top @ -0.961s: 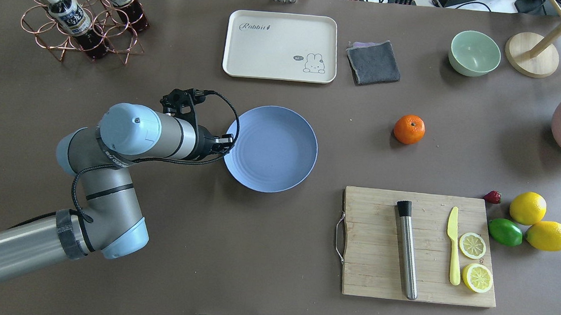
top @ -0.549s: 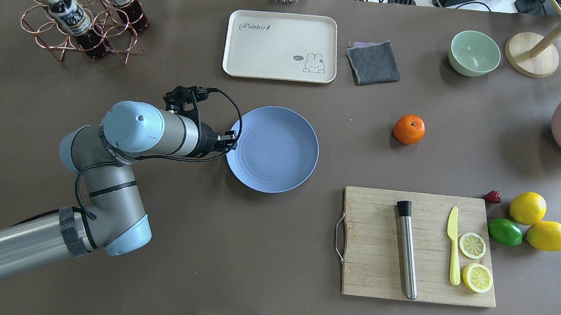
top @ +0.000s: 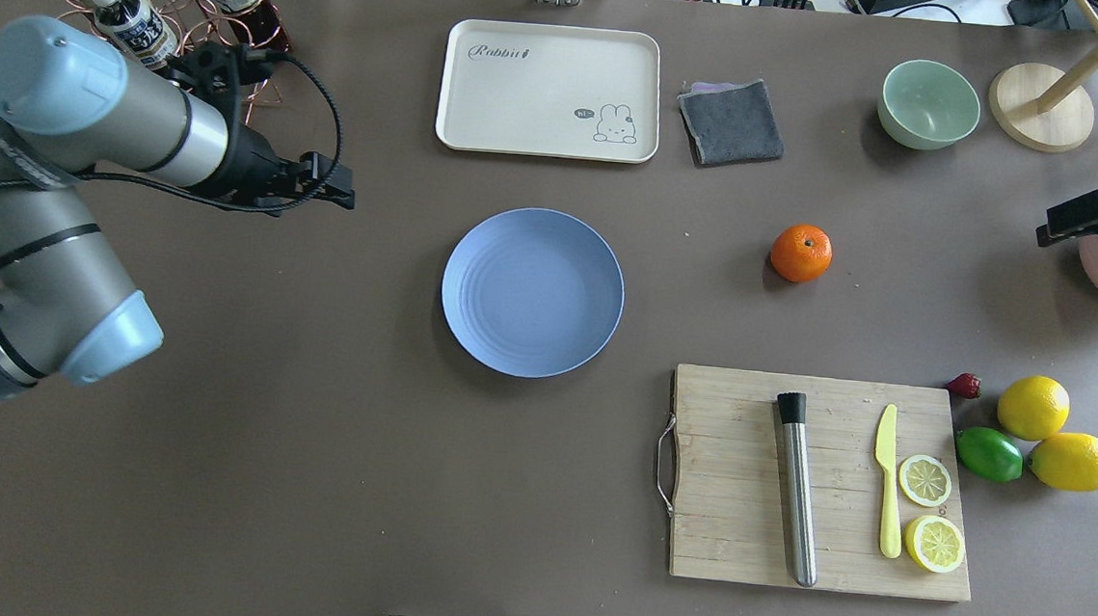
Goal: Pick orange to plate
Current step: 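Release the plate and withdraw the left arm while the right arm moves toward the orange, then lower the right gripper onto the orange tangerine and grasp it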
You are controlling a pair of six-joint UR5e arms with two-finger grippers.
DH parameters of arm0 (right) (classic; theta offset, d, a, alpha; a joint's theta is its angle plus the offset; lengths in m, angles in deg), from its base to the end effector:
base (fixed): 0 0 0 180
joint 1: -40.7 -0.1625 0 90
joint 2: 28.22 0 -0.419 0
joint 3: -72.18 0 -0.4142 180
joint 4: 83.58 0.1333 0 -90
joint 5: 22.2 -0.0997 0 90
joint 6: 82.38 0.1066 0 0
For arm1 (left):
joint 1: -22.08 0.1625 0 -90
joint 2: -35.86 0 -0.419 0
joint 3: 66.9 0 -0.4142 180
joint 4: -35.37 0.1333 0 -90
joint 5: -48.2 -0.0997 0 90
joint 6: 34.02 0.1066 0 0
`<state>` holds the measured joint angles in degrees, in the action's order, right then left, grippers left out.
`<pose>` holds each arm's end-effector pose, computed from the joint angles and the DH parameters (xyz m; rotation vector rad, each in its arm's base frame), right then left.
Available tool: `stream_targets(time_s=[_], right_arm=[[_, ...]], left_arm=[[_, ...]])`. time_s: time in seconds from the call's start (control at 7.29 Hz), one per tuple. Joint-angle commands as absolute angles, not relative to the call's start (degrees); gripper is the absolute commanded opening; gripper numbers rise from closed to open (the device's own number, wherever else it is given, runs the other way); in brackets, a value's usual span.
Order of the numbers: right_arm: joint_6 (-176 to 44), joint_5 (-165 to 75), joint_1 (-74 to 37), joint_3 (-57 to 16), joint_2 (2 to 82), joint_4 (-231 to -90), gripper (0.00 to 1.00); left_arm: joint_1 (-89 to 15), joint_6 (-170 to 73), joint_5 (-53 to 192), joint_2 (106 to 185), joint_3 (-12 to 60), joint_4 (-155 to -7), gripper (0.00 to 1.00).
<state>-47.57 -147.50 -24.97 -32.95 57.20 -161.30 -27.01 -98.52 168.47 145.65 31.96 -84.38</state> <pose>-0.1629 -0.5344 0.4614 0.1738 -0.7873 0.0009 0.3564 -0.5328 0.3215 0.2191 1.0797 -0.1001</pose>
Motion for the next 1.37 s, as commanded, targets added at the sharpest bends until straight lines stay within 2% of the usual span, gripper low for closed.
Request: stream_targets(time_s=[0.0, 0.27, 0.55, 0.96, 1.24], right_arm=[[-39.0, -144.0, -17.2, -28.9, 49.0, -161.5, 1.00], [-36.3, -142.4, -14.0, -27.3, 46.3, -161.5, 1.00], [-32.9, -140.9, -11.3, -22.9, 41.2, -161.5, 1.00], [-32.7, -139.6, -9.2, -14.7, 35.5, -160.8, 1.00], [-32.5, -138.6, -7.7, -13.1, 34.8, -160.8, 1.00]], left_arm=[[-42.1, -78.1, 181.6, 136.6, 32.9, -83.5, 0.98], [-53.7, -59.0, 189.1, 132.6, 32.4, -76.7, 0.99], [-62.3, -42.2, 187.7, 125.0, 31.6, -73.2, 0.99], [-65.4, -36.5, 187.7, 121.9, 30.1, -68.4, 0.99], [-65.2, -36.4, 187.7, 121.9, 30.4, -66.7, 0.99]])
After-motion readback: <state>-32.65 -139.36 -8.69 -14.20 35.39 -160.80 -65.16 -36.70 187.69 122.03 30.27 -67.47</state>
